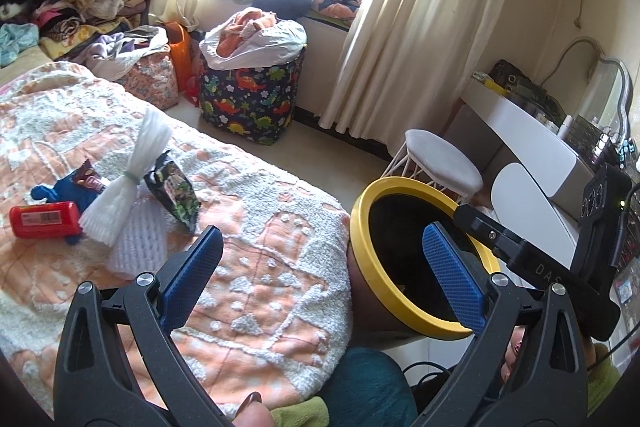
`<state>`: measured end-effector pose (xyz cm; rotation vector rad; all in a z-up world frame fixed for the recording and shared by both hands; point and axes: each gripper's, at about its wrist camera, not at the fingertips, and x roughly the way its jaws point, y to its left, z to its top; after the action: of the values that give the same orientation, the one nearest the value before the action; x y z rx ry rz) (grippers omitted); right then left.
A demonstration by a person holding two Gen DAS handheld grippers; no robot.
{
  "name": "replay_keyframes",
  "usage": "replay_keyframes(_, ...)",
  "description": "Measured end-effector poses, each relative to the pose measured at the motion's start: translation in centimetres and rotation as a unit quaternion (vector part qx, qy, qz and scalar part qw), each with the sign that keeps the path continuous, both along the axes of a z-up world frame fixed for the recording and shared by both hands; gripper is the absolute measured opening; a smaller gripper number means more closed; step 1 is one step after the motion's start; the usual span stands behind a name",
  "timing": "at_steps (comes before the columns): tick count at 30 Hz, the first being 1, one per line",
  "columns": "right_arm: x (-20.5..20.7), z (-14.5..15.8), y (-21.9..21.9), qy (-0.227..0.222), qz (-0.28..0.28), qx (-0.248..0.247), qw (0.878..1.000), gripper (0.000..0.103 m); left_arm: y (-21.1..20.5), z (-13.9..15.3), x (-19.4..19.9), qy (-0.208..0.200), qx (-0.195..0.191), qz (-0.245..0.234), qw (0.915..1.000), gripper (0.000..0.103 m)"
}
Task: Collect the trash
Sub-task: 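Move both open tools back over the remaining trash on the bed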
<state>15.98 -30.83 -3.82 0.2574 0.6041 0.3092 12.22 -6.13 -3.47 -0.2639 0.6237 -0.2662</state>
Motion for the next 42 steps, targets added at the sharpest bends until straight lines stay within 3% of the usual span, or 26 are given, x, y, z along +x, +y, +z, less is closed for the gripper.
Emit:
replay_keyframes(26, -1.7, -0.5, 9.8, 0.009, 0.108, -0.032, 0.994, 0.071, 9.2, -0.8, -0.7, 0.008, -0.027, 0.102, 0.9944, 0.092)
replay_keyframes(35, -1.6, -1.1, 13.1, 0.022, 0.14, -0.039, 0.989, 0.071, 13.5, -1.6, -0.9, 0.019, -0.047, 0.15, 0.9875, 0.092)
replay_keyframes(42, -0.1, -2.0, 15.9, 0.039, 0.163, -0.039, 0.985, 0.071, 17.3, -3.1, -0.9, 0.042, -0.076, 0.194, 0.9771, 0.092)
